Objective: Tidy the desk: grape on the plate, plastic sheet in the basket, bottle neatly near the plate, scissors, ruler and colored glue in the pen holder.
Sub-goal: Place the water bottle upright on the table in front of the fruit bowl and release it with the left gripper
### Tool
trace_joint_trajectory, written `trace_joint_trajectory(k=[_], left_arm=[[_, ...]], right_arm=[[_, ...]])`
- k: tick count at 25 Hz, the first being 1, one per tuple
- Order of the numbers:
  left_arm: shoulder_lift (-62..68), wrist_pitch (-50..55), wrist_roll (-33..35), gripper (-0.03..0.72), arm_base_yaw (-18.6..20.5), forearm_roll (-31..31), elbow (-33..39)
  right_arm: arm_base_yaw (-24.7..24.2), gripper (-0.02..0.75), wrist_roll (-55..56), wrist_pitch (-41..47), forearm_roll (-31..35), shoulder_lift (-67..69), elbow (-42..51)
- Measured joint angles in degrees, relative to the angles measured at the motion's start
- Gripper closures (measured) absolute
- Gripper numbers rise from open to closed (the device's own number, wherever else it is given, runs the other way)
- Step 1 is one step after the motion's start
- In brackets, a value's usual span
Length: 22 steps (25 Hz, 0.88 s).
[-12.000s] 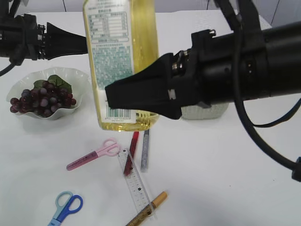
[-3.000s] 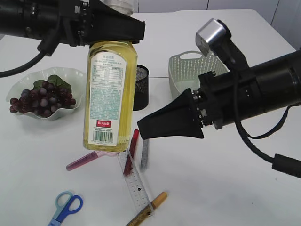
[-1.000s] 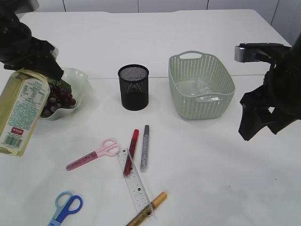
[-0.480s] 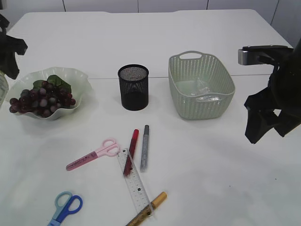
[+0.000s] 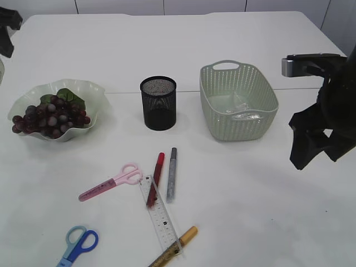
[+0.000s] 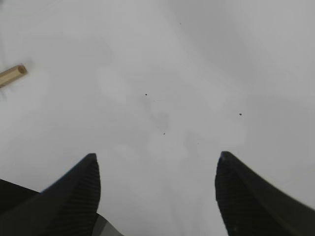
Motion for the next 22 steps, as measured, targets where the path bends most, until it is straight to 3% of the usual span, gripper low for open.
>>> trace_joint_trajectory(k=[7,14,22], left_arm=[[-3.5,-11.2,-5.3,0.379,0.0,3.6,3.8],[-14.6,-32.8,-19.1,0.379,0.1,16.2,23.1],[-19.0,-65.5,-21.1,0.379,3.6,19.0,43.0]], right_arm=[[0.0,0.206,0.0,-0.6,0.0,0.0,0.0],[0.0,0.206,0.0,-0.8,-0.9,0.0,0.0],[0.0,0.206,0.1,-2.1,-1.3,0.0,0.0]])
